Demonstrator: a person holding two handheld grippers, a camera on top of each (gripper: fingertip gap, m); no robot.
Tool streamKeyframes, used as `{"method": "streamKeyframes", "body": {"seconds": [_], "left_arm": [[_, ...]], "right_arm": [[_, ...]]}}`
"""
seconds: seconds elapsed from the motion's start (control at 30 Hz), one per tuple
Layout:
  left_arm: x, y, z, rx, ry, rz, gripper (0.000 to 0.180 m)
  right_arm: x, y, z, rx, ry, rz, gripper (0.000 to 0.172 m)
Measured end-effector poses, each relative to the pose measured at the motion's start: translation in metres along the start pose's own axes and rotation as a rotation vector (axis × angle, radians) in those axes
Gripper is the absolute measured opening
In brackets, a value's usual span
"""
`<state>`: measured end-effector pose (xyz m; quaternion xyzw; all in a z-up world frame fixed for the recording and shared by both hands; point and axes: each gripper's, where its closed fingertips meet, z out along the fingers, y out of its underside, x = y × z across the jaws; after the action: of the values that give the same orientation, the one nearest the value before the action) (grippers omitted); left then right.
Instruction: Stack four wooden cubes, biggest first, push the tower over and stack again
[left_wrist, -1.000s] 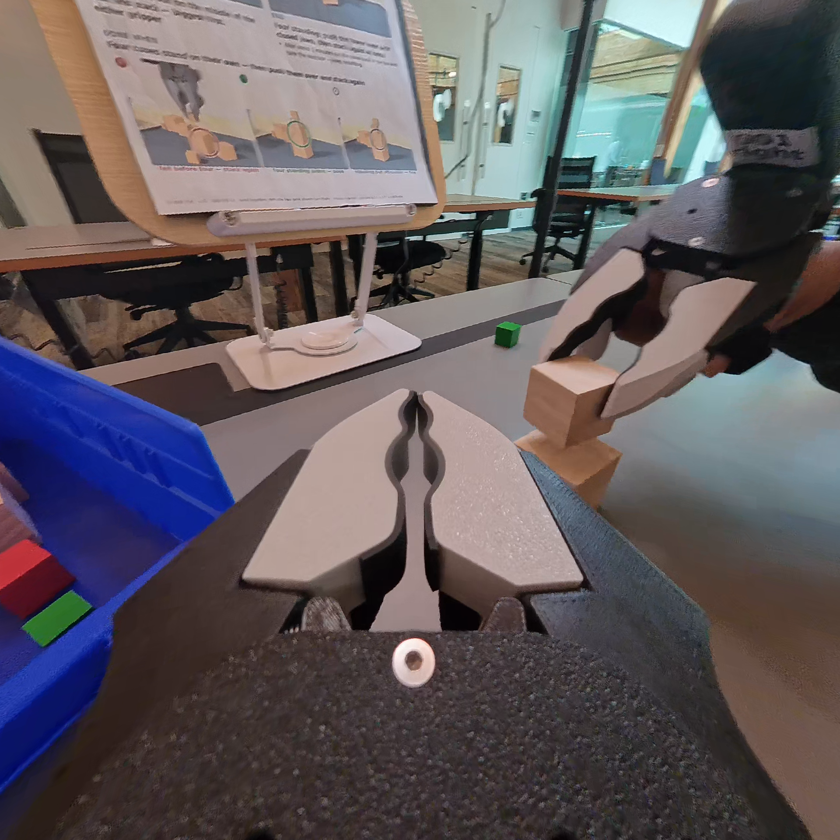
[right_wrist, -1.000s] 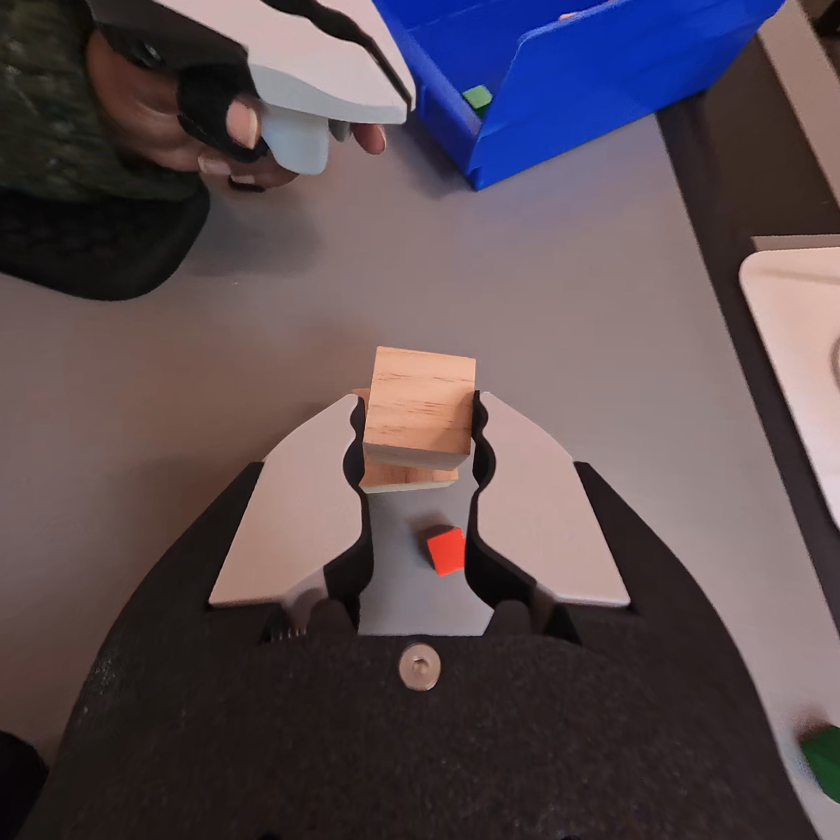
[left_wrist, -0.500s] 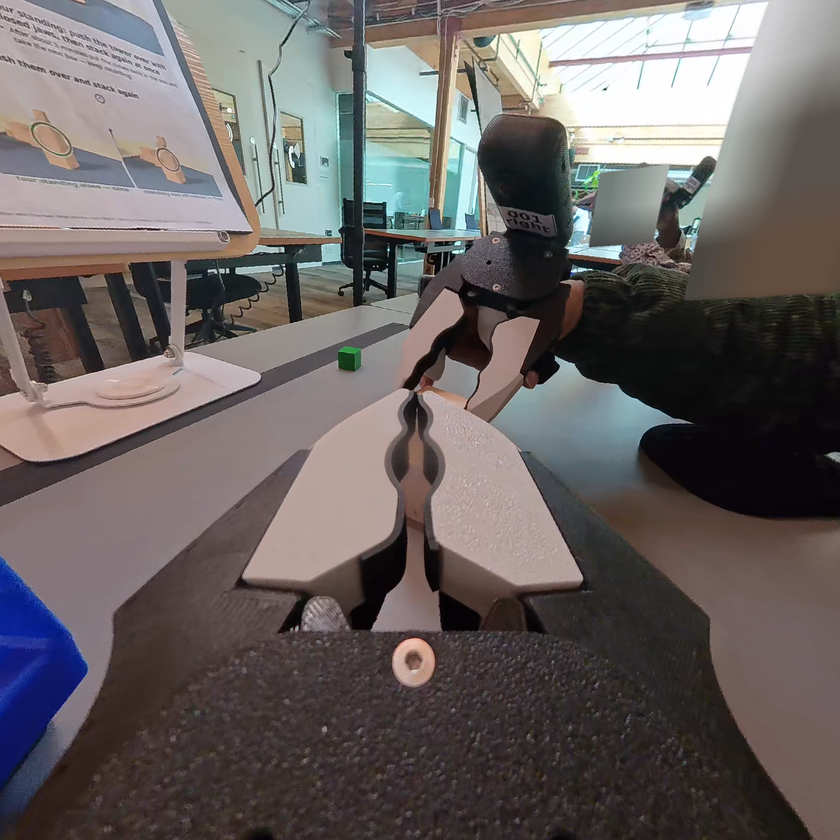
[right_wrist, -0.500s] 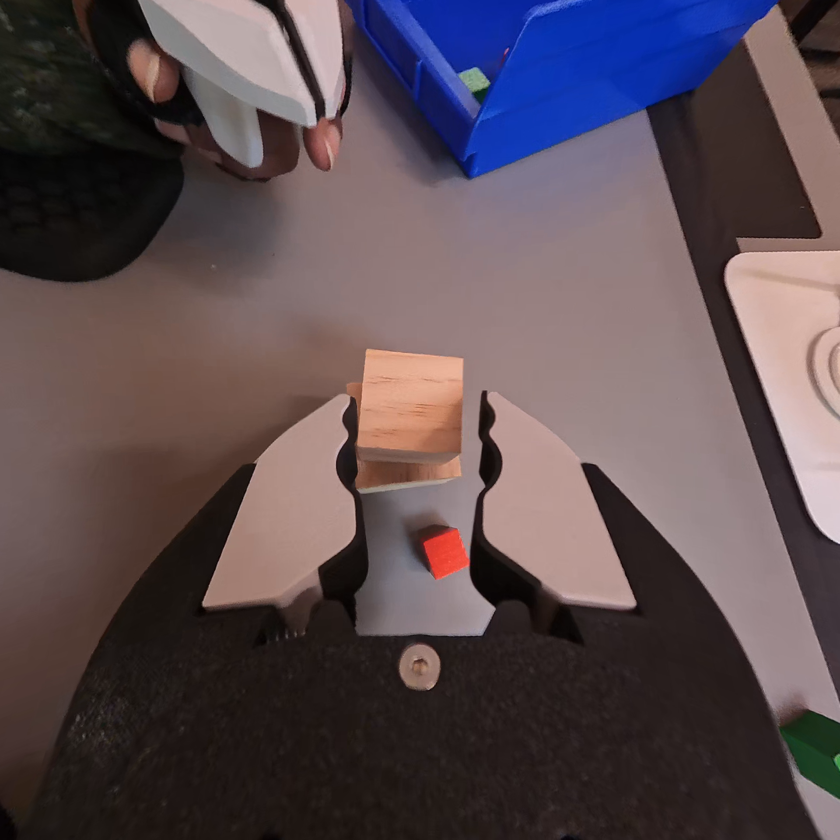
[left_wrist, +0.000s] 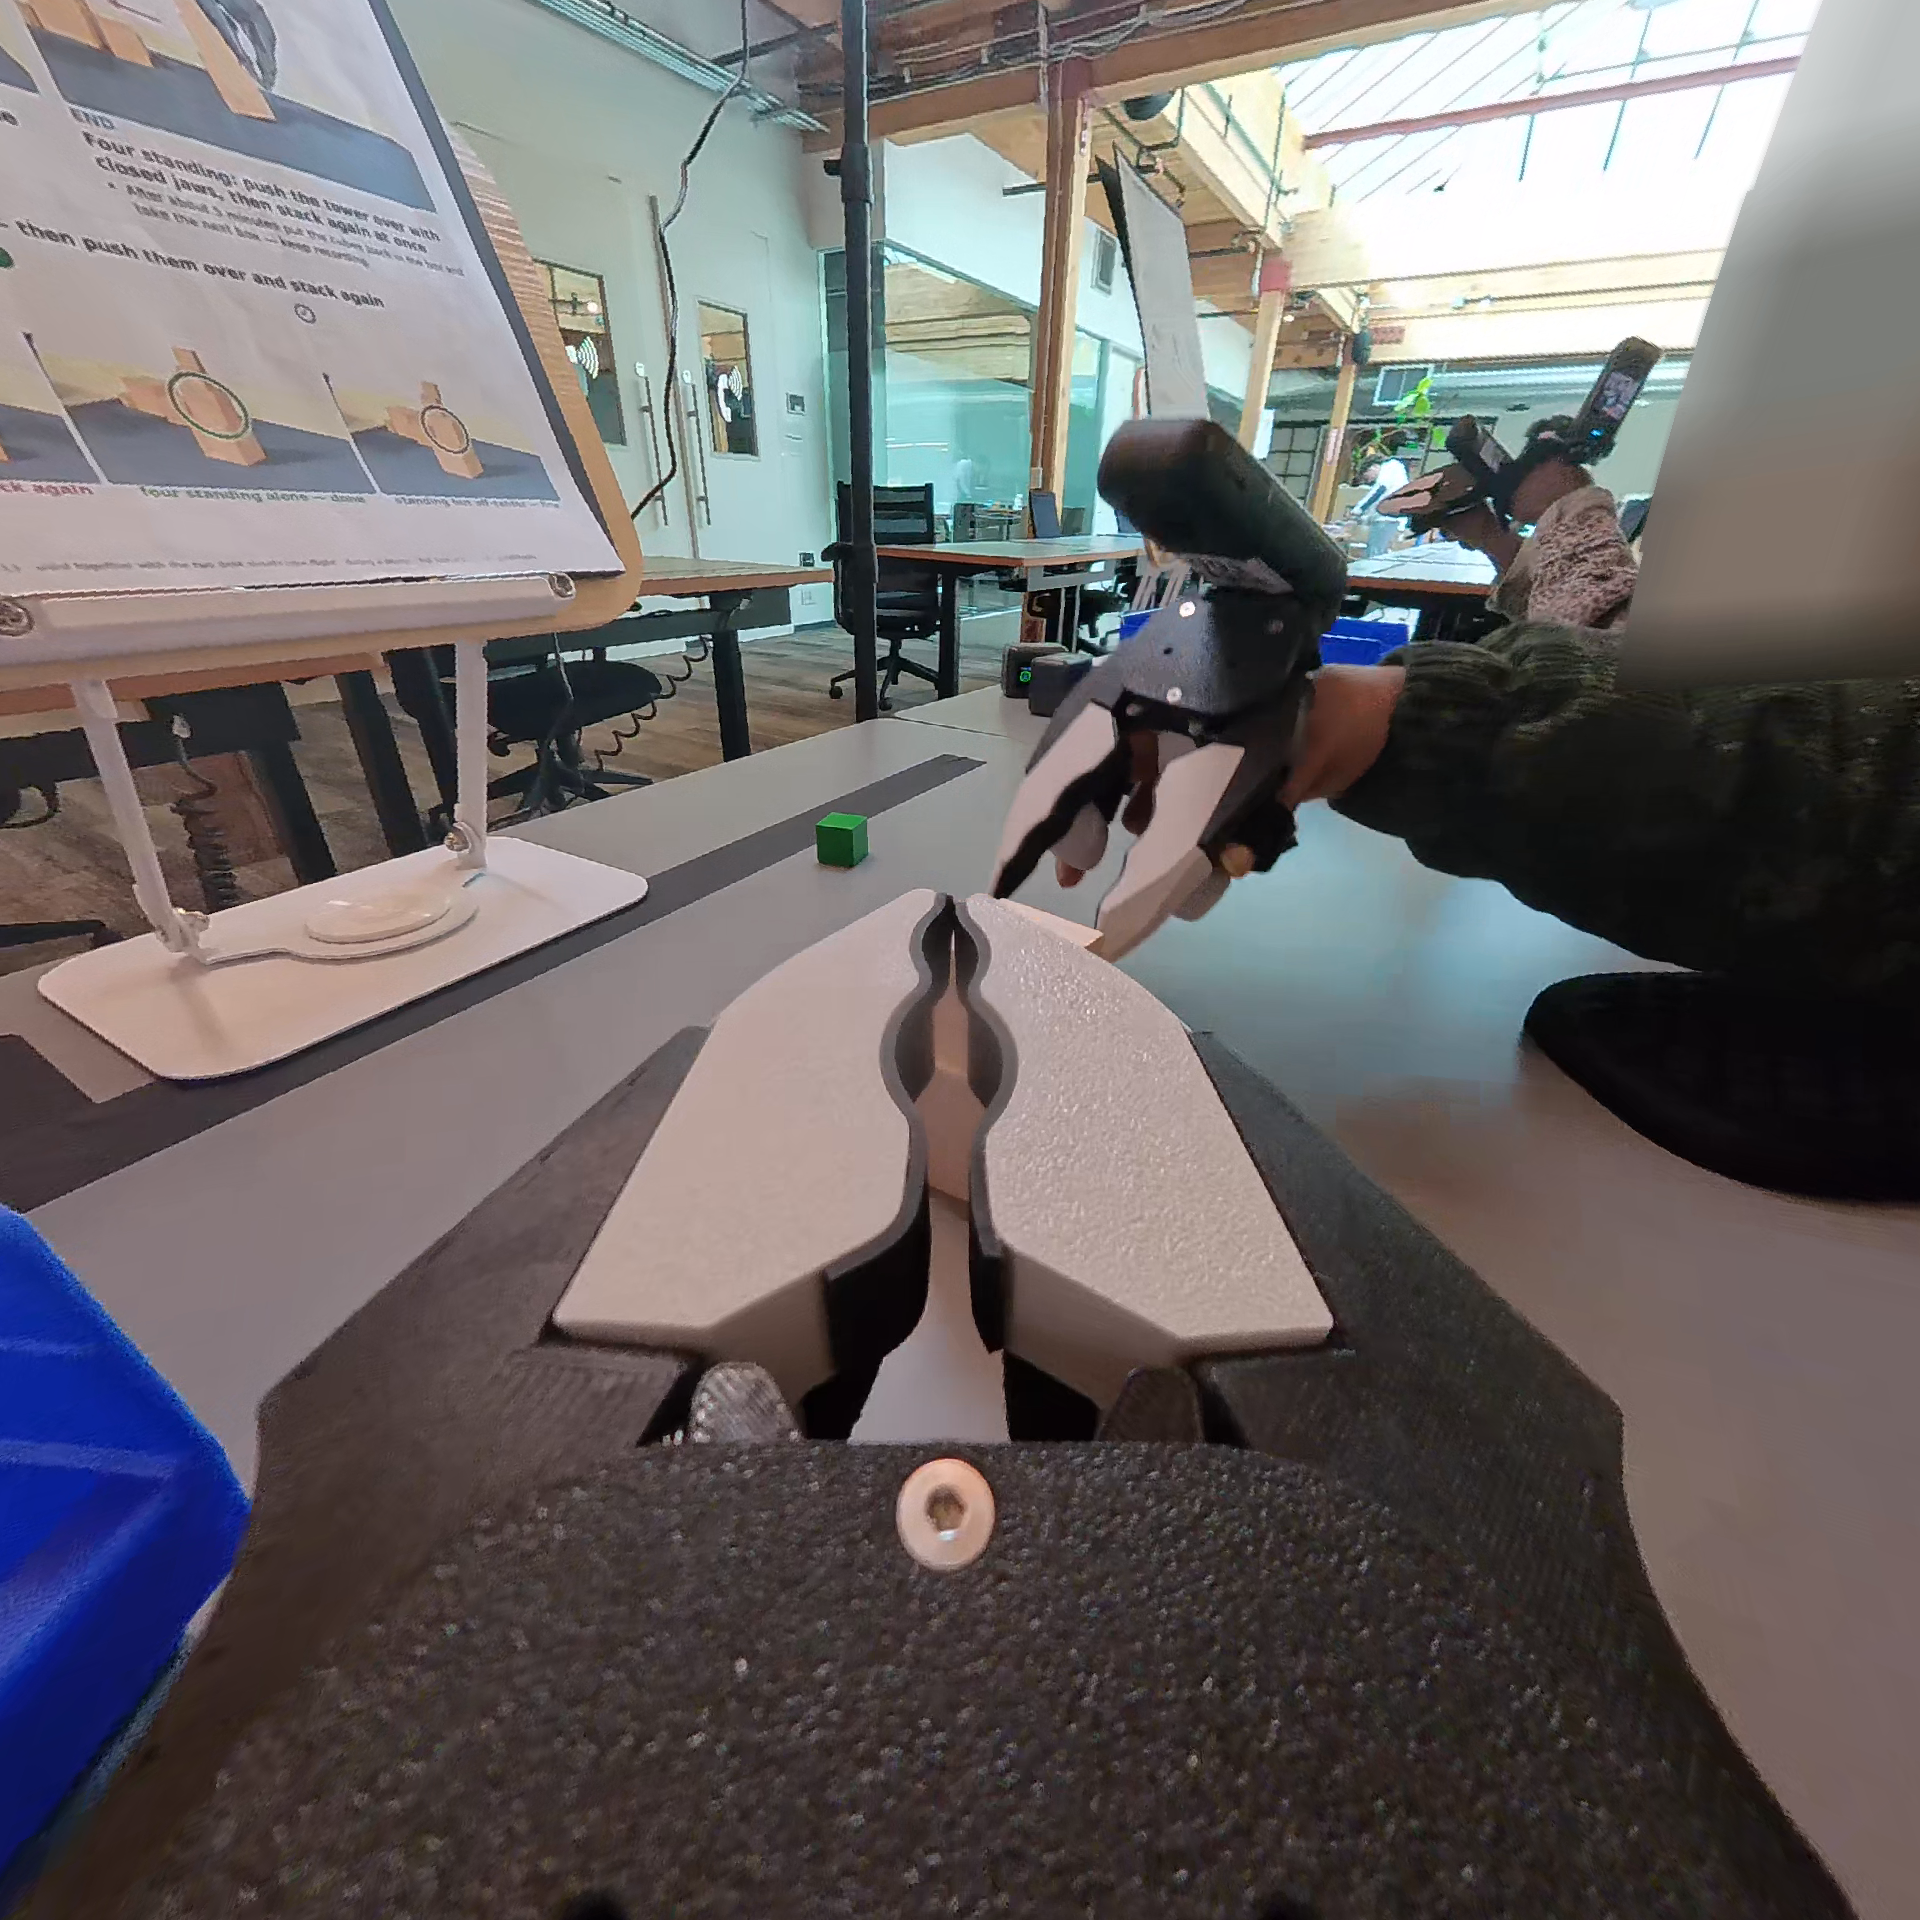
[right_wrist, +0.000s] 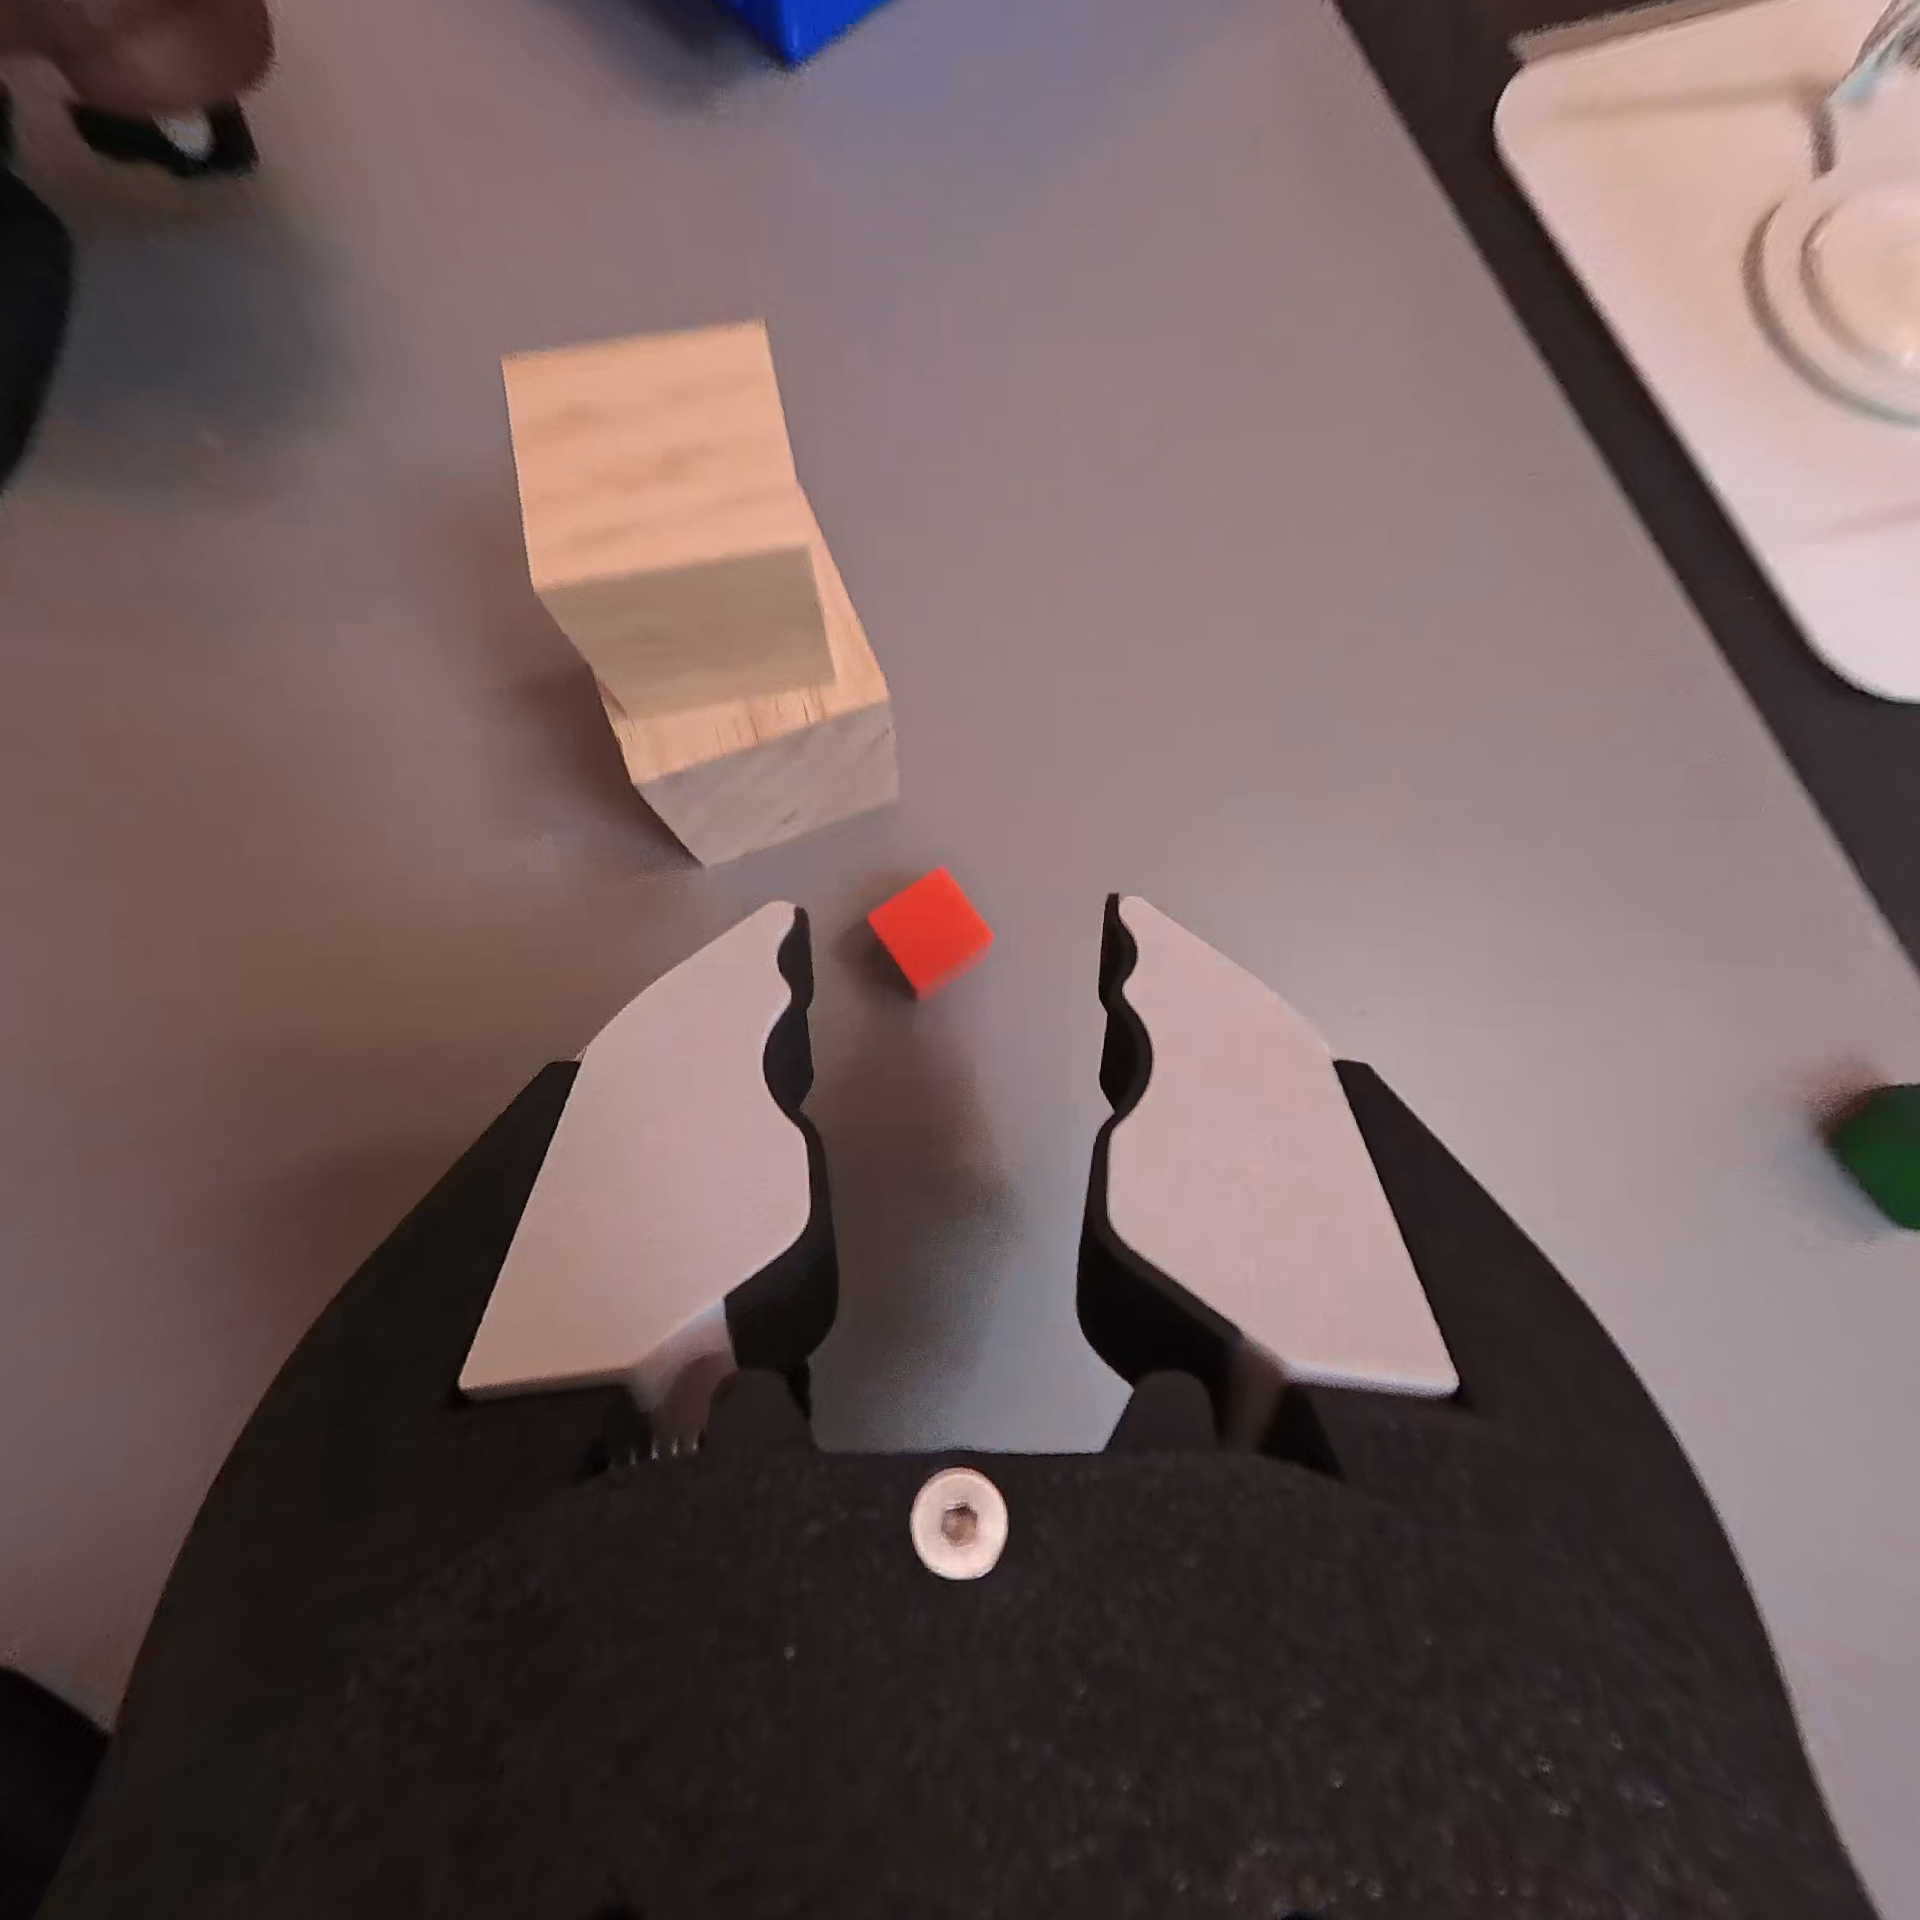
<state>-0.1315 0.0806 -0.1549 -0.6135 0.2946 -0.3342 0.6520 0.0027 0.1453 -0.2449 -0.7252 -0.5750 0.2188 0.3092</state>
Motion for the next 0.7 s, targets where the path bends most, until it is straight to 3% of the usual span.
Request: {"method": "streamKeyframes", "body": {"seconds": [0.17,0.3,0.4,0.57,0.7], "left_arm": [[-0.002,0.003,0.001,-0.015,-0.018,0.004,0.0],[-0.002,0.004,0.001,-0.023,-0.024,0.014,0.0],[-0.002,0.005,0.001,-0.026,-0.027,0.012,0.0],[-0.002,0.007,0.002,-0.038,-0.029,0.019,0.0],[-0.003,0.009,0.002,-0.049,-0.033,0.021,0.0]], "right_arm": [[-0.01,0.019,0.014,-0.046,-0.003,-0.026,0.052],[0.009,0.024,0.012,-0.053,0.038,-0.022,0.049],[0.057,0.026,-0.001,0.006,0.128,0.086,0.049],[0.174,0.046,-0.03,0.106,0.478,0.347,0.057],[0.215,0.066,-0.024,0.064,0.621,0.453,0.062]]}}
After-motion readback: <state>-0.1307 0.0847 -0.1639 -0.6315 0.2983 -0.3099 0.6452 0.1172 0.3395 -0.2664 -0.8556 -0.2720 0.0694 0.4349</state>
